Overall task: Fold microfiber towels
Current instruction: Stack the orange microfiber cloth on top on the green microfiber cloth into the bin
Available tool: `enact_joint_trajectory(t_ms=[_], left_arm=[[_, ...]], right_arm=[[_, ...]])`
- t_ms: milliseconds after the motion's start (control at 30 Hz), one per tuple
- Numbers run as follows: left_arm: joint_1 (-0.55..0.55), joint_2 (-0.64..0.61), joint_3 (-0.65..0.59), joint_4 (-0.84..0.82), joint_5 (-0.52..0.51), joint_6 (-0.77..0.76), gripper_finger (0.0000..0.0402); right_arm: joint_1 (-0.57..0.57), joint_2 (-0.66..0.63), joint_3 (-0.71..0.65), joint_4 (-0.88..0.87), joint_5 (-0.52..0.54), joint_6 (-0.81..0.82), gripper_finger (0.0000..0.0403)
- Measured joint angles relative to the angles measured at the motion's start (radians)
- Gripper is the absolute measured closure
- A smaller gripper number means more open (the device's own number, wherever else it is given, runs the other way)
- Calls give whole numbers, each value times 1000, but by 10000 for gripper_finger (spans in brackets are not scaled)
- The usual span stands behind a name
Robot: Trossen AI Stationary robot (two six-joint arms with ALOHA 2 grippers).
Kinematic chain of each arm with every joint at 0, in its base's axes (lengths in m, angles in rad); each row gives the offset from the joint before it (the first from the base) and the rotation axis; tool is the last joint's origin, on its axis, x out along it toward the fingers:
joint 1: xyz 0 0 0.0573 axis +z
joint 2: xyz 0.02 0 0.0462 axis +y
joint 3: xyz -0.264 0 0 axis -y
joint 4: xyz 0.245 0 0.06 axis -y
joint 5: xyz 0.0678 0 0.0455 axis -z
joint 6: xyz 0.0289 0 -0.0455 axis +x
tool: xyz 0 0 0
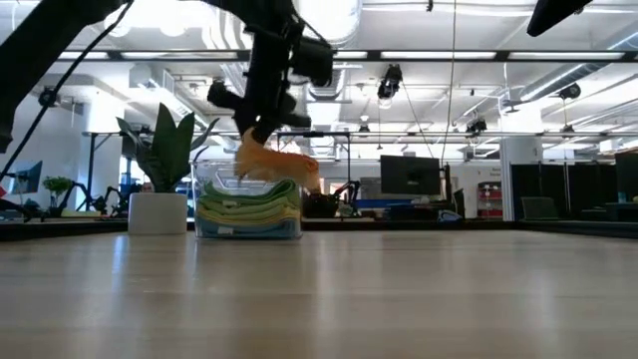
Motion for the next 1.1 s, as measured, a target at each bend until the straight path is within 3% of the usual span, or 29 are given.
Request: enact_joint_trajectory(t_ms=[267,467,667,1100], left_arm=[[54,-1,-190,86,25,-26,402],[52,-3,-240,159,81,-17,397],[37,-17,-238,167,153,-23,355],[14,-128,-247,40,93,15,261]], right_arm=[[0,0,-27,-1,-2,17,394],[0,0,-34,0,-4,17,394],[0,0,-39,7,-3,18,394],[-19,1,-113,63,52,13,389]])
